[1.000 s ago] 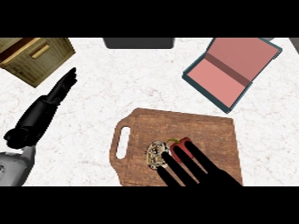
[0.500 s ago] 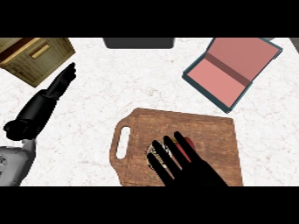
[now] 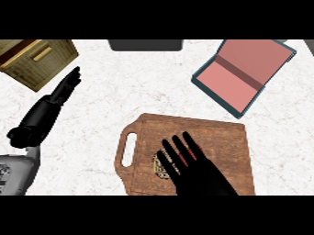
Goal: Pick the bell pepper from the cutting board and place it in the cardboard box
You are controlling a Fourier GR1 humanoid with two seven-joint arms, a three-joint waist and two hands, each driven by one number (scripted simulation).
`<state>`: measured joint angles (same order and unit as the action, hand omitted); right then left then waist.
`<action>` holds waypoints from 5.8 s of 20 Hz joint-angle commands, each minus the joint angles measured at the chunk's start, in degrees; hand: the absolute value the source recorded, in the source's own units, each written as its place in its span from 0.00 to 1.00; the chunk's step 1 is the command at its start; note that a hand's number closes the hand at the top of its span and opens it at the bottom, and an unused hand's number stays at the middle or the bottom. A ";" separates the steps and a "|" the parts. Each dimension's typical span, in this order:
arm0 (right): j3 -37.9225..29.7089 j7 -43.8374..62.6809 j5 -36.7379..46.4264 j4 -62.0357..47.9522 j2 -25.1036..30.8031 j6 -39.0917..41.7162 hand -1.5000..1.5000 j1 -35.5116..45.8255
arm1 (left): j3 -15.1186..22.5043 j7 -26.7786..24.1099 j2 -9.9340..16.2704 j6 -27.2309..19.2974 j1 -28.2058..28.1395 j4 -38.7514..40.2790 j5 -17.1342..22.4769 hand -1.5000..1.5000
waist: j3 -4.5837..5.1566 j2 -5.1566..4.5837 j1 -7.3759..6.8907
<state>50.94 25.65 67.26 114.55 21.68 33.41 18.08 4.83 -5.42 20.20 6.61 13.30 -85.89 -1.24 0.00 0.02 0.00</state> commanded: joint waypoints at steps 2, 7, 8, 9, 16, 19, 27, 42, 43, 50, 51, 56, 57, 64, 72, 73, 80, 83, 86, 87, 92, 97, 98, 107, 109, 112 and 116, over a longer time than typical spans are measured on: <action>-5.04 -8.64 0.57 -4.65 4.36 -6.52 0.00 -2.42 | 0.60 -0.13 -1.33 0.81 -1.41 -1.33 -2.22 0.50 | -0.02 -0.05 -0.05; -0.41 -5.93 5.20 -6.25 -5.06 -2.63 0.00 -3.33 | -1.92 2.32 -0.74 1.93 -2.57 -5.73 -2.53 0.50 | -0.01 0.06 -0.16; -3.96 -7.73 4.45 -5.46 -4.75 0.86 0.00 -2.06 | -1.65 3.63 -3.24 1.68 0.01 -2.95 -2.67 0.50 | 0.00 0.02 0.01; -5.49 -10.76 4.47 -5.79 -1.57 -3.63 0.00 -3.85 | -3.93 -0.93 -0.81 3.97 -1.42 -0.98 -2.07 0.50 | 0.00 -0.01 0.02; -7.68 -12.63 10.31 -15.19 -4.09 -8.59 0.00 -4.22 | -1.85 0.55 -5.62 1.67 -0.67 -1.52 -5.65 0.50 | 0.00 -0.02 0.05; -9.84 -14.80 11.27 -19.66 -5.93 -10.68 0.00 -3.19 | -3.96 0.48 -4.49 3.42 -1.43 -1.79 -4.98 0.50 | -0.01 -0.04 -0.09; -8.37 -22.43 13.93 -26.26 -9.53 -12.46 1.00 0.89 | -5.82 2.34 -4.23 5.63 0.34 -2.18 -4.64 0.50 | -0.01 -0.05 -0.37; -23.49 -15.23 -1.50 -37.45 -21.38 -15.64 1.00 7.62 | -3.51 0.54 -6.83 6.60 1.17 -2.42 -6.02 0.50 | -0.12 -1.67 -4.51; -23.31 -12.71 -4.41 -38.16 -21.44 -15.88 1.00 11.26 | -2.65 0.62 -7.03 5.95 1.91 -1.88 -7.51 0.50 | -0.09 -1.33 -4.32; -19.57 -5.89 -11.37 -49.89 -21.63 -28.01 1.00 32.93 | -3.55 0.32 -6.44 7.15 0.81 -1.20 -6.76 0.50 | 0.02 -0.47 -3.61; -18.98 -3.92 -11.97 -50.02 -21.64 -28.98 1.00 35.14 | -4.37 2.53 -6.45 6.97 1.52 -2.29 -5.94 0.50 | 0.02 -0.38 -3.66; -21.73 3.34 -15.02 -49.09 -21.67 -31.08 1.00 41.94 | -5.64 4.46 -5.88 7.17 2.23 -2.82 -5.51 0.50 | 0.02 -0.06 -2.00; -25.87 1.78 -12.80 -50.00 -21.67 -32.91 1.00 42.81 | -3.88 -0.59 -7.71 5.13 -0.33 -0.69 -8.06 0.50 | 0.04 -0.18 -1.34; -37.11 14.29 -10.57 -50.53 -19.71 -39.78 1.00 46.41 | -4.10 2.22 -7.77 5.35 -2.30 -4.75 -7.24 0.50 | 0.00 0.04 -1.11; -46.95 9.23 -13.35 -57.66 -11.45 -41.33 1.00 47.08 | -7.17 2.65 -4.67 9.05 -2.22 -4.97 -4.61 0.50 | 0.01 -0.21 -0.80; -47.11 7.56 -12.93 -58.86 -11.27 -43.34 1.00 46.72 | -5.29 -0.77 -7.93 4.62 2.41 1.68 -8.98 0.50 | 0.03 -0.44 -0.11; -49.45 1.32 -15.83 -70.78 -3.35 -28.77 1.00 50.03 | -7.37 0.46 -5.55 7.40 0.51 -1.13 -6.56 0.50 | 0.04 -0.41 -0.74; -51.44 -1.83 -18.52 -75.69 -1.71 -24.52 1.00 47.66 | -6.36 1.73 -6.37 6.78 -0.76 -2.97 -7.26 0.50 | 0.00 -0.40 -0.99; -51.55 -3.91 -18.73 -77.82 -0.87 -21.38 1.00 47.94 | -6.17 -1.38 -7.23 5.86 0.45 0.65 -8.57 0.50 | 0.03 -0.32 -0.50; -52.21 -7.02 -19.12 -80.43 0.60 -20.60 1.00 48.80 | -7.53 0.51 -5.53 7.28 0.53 -1.58 -7.15 0.50 | 0.00 -0.40 -1.12; -51.42 -9.24 -18.38 -84.76 2.91 -15.55 1.00 44.69 | -6.40 2.26 -6.34 7.91 -2.02 -5.28 -6.73 0.50 | -0.02 -0.18 -0.95; -53.27 -18.08 -21.62 -85.98 2.68 -10.45 0.00 47.82 | -6.76 2.39 -6.42 9.01 0.20 -3.69 -6.07 0.50 | -0.01 -0.30 -1.09; -53.63 -23.16 -22.15 -85.88 4.73 -10.75 0.00 45.80 | -5.95 0.27 -7.89 6.33 -0.07 -1.11 -8.61 0.50 | -0.02 -0.41 -0.80; -78.96 -26.70 -44.86 -81.38 -0.68 -28.74 0.00 46.32 | -6.66 2.24 -7.77 6.60 -0.05 -3.34 -7.38 0.50 | -0.28 -0.19 -0.22; -83.20 -24.91 -48.26 -83.00 -0.05 -30.21 0.00 46.77 | -7.50 0.09 -6.06 7.94 -1.23 -2.07 -7.18 0.50 | -0.13 -0.55 -0.88; -86.50 -27.16 -50.94 -83.99 3.10 -30.80 0.00 45.20 | -8.21 2.26 -5.67 8.80 1.42 -2.07 -6.12 0.50 | -0.09 -0.55 -0.70; -88.34 -31.99 -52.63 -86.85 5.72 -32.32 0.00 43.78 | -7.04 0.96 -7.31 7.62 -0.07 -3.06 -7.25 0.50 | -0.05 -0.58 -1.13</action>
